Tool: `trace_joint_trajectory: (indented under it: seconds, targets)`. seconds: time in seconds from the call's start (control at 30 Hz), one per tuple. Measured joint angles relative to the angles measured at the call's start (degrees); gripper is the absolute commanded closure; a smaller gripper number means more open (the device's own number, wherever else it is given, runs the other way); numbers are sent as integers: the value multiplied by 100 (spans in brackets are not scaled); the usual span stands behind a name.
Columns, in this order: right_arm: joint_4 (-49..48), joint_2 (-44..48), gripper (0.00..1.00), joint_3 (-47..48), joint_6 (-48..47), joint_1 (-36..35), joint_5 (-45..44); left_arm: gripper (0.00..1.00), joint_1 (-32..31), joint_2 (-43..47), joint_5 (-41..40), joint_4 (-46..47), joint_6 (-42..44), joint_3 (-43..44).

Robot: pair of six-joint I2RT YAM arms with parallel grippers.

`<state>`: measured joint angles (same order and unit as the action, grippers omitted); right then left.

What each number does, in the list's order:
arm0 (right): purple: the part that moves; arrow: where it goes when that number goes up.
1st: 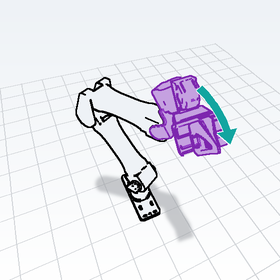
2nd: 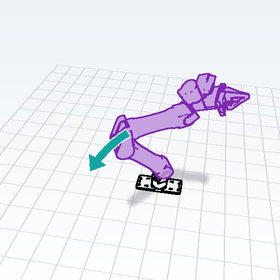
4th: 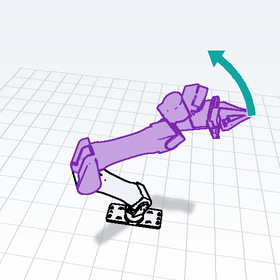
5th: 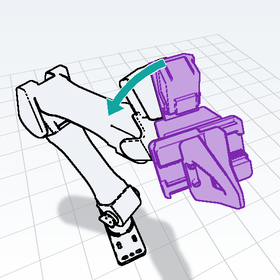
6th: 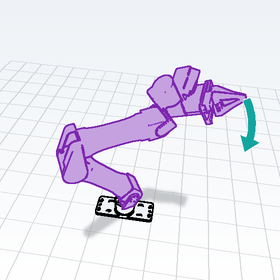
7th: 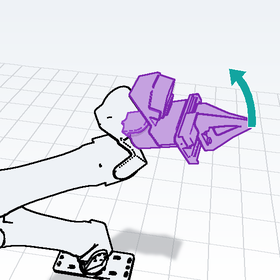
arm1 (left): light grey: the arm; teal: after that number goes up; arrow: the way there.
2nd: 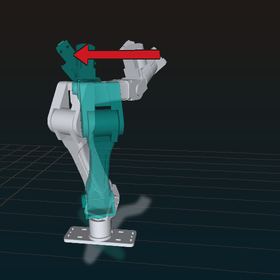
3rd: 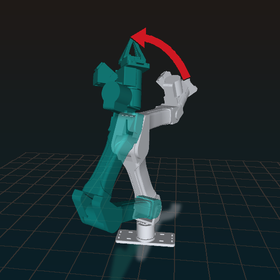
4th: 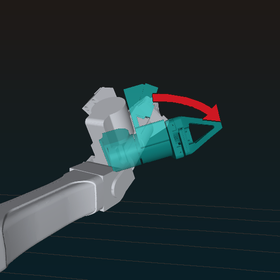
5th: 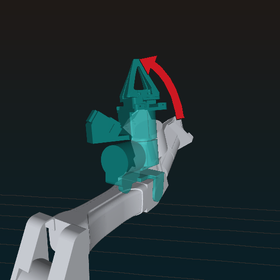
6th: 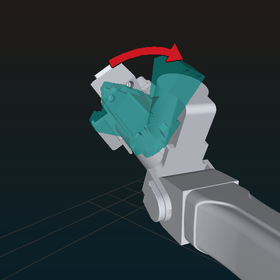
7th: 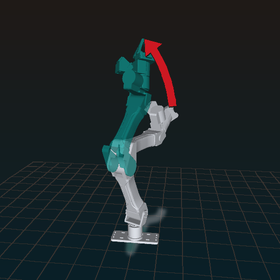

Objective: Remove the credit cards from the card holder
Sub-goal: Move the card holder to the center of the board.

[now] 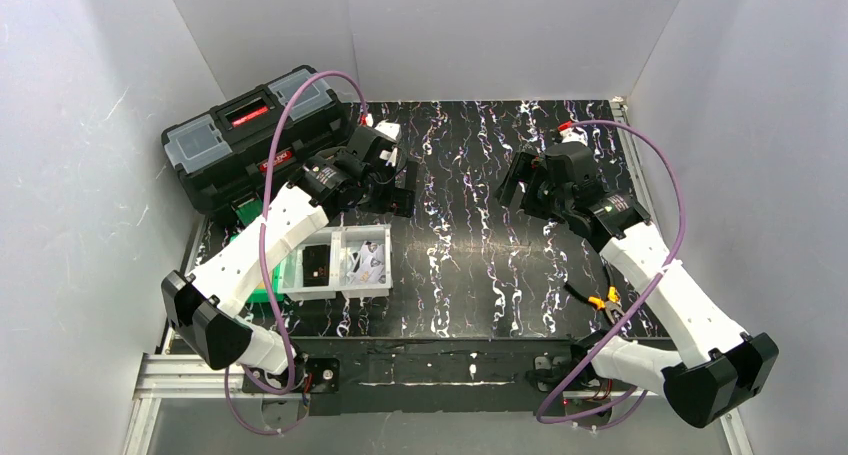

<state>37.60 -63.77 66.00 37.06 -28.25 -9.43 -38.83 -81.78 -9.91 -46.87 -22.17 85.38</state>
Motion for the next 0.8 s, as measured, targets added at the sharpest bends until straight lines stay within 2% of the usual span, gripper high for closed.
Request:
trace_joint_trajectory:
  seconds: [0.53,0.8]
  targets:
    - [264,-389,0,273,0,17,-61,0,4,-177,-127,-382,-151,505]
    - [299,-1056,0,756,-2,647,-68,0,63,-164,299,-262,-133,125]
